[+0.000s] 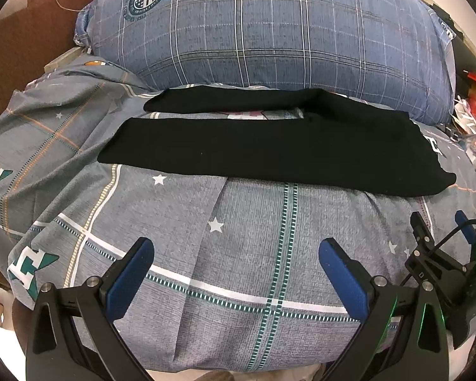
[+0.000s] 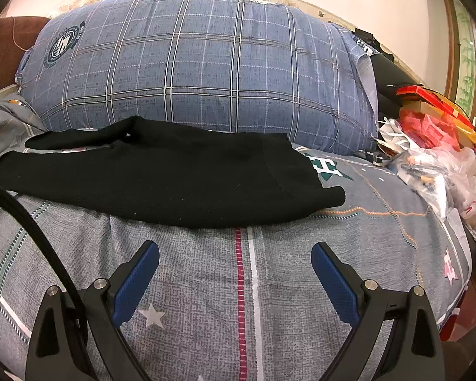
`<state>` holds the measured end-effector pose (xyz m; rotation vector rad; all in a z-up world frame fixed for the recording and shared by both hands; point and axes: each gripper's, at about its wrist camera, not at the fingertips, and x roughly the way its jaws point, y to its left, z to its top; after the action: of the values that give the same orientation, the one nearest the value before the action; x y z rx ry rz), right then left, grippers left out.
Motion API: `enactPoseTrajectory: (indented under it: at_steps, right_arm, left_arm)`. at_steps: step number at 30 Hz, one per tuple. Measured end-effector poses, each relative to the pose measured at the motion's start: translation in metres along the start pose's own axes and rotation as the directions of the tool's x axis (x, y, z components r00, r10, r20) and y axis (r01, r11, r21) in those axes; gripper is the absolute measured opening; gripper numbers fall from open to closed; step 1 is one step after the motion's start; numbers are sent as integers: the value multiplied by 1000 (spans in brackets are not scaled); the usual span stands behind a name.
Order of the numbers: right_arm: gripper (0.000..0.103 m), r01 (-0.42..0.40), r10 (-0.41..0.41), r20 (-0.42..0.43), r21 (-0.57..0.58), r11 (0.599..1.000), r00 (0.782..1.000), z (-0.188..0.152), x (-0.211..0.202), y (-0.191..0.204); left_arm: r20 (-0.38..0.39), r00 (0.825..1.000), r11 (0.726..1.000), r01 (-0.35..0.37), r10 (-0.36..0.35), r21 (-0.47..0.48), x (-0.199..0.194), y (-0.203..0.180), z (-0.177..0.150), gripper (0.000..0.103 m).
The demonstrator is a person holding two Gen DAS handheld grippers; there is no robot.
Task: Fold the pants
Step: 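Move both open grippers toward the black pants' waistband end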
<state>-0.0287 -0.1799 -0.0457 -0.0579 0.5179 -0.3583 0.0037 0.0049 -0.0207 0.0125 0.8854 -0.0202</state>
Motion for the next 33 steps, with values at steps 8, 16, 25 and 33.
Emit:
enactPoseTrajectory:
  at_steps: [8, 16, 25, 33]
  right_arm:
    - [99, -2, 2, -6, -1, 1000, 1000, 1, 2, 1]
    - [99, -3, 3, -9, -3, 1000, 1000, 1, 4, 2]
    - [99, -6, 6, -12, -5, 1000, 1000, 0, 5, 3]
    - [99, -10, 10, -21, -6, 1000, 1000, -1, 8, 4]
  left_arm:
    - [25, 1000, 1000, -8, 8, 10, 5, -3, -1, 103]
    - [18, 997, 995, -72, 71, 63, 8, -1, 0, 103]
    - [25, 999, 999, -41, 40, 35, 13, -1, -1, 103]
    - [-12, 997, 997, -70, 71, 38, 24, 2, 2, 103]
